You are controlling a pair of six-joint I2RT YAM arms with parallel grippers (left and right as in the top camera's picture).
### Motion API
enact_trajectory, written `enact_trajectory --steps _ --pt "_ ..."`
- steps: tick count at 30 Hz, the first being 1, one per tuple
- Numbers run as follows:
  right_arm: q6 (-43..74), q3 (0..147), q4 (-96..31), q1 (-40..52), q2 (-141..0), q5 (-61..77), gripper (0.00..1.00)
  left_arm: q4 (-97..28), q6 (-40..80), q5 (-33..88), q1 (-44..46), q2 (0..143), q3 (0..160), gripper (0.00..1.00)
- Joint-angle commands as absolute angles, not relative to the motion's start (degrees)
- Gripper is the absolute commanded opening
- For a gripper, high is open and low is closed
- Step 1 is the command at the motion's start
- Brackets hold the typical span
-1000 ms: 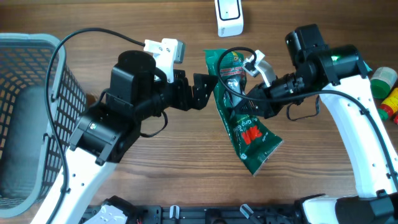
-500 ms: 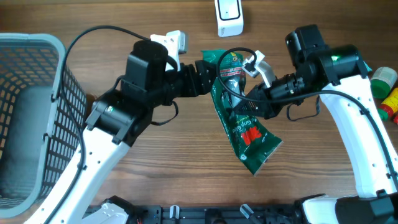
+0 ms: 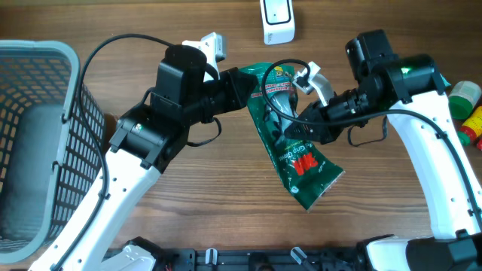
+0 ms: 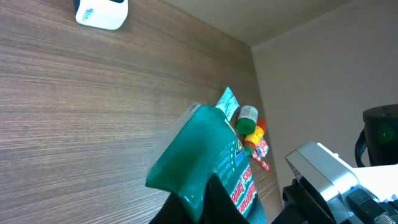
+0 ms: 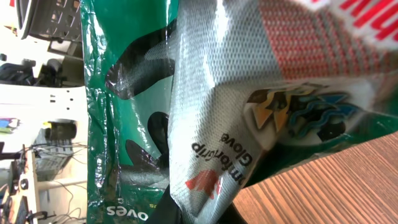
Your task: Scan the item barcode
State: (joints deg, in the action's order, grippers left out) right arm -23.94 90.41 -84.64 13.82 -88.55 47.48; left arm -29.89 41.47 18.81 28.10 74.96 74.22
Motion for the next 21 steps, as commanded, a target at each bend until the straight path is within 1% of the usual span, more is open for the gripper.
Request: enact_trajectory --steps 1,2,3,5,7,8,11,14,15,18,21 --pt "-24.29 90.45 -84.64 14.02 -89.12 47.42 0.23 -29.52 42.94 18.63 27.88 75.29 74.13 0.04" --pt "-23.83 90.45 -84.47 14.02 -89.12 47.42 0.41 -29.52 43.18 18.59 27.88 75.29 74.13 0.04" --pt "-23.86 90.45 -84.42 14.02 -89.12 47.42 0.54 -29.52 43.9 18.33 27.88 75.29 74.13 0.04" --pt "-23.83 90.45 -83.96 14.02 -89.12 47.37 0.82 -29.85 44.23 15.46 27.83 75.29 74.15 0.04" --pt "-23.68 90.45 -83.11 14.02 -89.12 46.15 0.97 -31.51 45.91 10.28 27.83 75.29 74.15 0.04" --pt "-23.24 90.45 -82.72 14.02 -89.12 45.39 0.99 -32.32 47.07 7.94 27.79 75.29 74.15 0.04" --pt "-17.23 90.5 -79.13 14.02 -89.12 39.27 1.0 -35.46 51.33 2.15 26.63 75.29 74.15 0.04" --pt "-16.51 90.5 -78.06 14.02 -89.12 39.57 1.0 -39.7 58.33 -3.33 24.05 75.29 74.15 0.04" --pt "-16.71 90.5 -77.69 14.09 -89.03 41.25 1.0 -41.43 61.71 -5.15 22.61 75.29 74.15 0.04" --pt "-23.46 90.48 -77.58 15.73 -89.03 50.59 0.99 -42.26 67.88 -5.48 19.29 75.29 74.15 0.04" --pt "-23.62 90.3 -75.02 19.2 -89.03 56.53 0.98 -42.28 72.88 -5.72 17.85 75.29 74.15 0.04"
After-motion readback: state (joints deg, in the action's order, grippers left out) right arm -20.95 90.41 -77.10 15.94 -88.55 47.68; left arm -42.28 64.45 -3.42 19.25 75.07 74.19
